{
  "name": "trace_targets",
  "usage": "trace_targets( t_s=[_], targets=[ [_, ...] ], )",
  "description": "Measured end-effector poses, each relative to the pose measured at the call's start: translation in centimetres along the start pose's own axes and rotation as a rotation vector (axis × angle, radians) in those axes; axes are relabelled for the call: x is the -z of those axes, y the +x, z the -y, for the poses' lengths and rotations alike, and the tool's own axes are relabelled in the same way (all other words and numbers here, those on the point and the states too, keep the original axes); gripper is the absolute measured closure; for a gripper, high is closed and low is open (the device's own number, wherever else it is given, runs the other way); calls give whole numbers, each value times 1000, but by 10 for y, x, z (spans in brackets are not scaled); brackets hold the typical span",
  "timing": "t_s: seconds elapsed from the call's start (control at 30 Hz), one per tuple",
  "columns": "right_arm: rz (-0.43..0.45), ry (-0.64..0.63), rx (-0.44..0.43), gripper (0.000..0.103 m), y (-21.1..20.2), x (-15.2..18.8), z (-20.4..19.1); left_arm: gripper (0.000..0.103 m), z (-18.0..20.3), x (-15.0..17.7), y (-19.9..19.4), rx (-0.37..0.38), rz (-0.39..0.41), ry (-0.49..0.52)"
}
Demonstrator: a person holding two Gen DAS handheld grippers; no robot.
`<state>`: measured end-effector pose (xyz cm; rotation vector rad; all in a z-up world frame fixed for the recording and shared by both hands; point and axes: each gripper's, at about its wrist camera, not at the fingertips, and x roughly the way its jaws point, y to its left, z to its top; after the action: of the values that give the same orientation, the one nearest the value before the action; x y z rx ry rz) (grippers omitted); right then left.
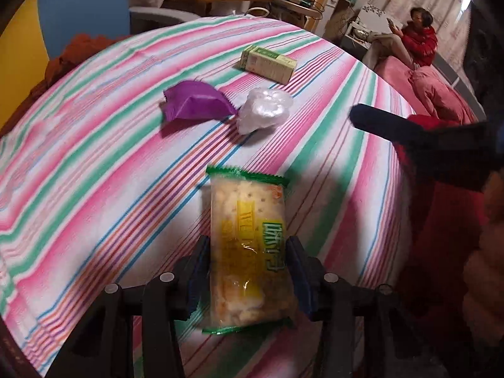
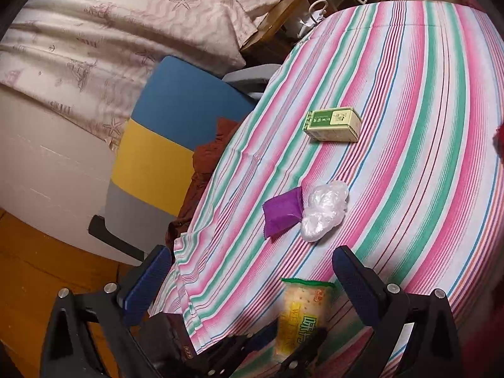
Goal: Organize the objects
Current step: 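Grasp the wrapped WEIDAN cracker bar with the left tool and lift it, then grasp the purple snack packet with the right tool while the left holds the cracker bar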
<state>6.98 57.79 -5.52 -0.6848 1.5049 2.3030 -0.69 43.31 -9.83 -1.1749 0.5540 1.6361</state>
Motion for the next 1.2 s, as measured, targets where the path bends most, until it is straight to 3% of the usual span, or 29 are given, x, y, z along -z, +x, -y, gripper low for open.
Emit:
trace_targets(
  t_s=[0.2, 0.43, 0.6, 0.73, 0.93, 1.07, 1.2],
  targets=[
    [-31, -24, 34, 0, 6, 2, -3, 58, -10, 26, -15, -60, 106, -44],
    [-51, -36, 62, 0, 12, 4, -3, 58, -37, 78, -42, -136, 206, -184],
    [-45, -137, 116, 4, 16, 8, -15, 58, -29, 86, -37, -198, 230, -121],
    [-63, -202, 186, 16, 23, 12, -21, 60, -30, 88, -35, -193, 264, -121],
    [-147, -212, 286, 17, 37, 13, -18, 60, -36, 92, -37, -162, 281, -129],
    [-219, -167, 305, 17, 44, 4, -13, 60, -38, 94, -38, -145, 288, -136],
    [-198, -160, 357, 17, 49, -13, -11, 60, -39, 95, -39, -134, 293, -142]
  ],
)
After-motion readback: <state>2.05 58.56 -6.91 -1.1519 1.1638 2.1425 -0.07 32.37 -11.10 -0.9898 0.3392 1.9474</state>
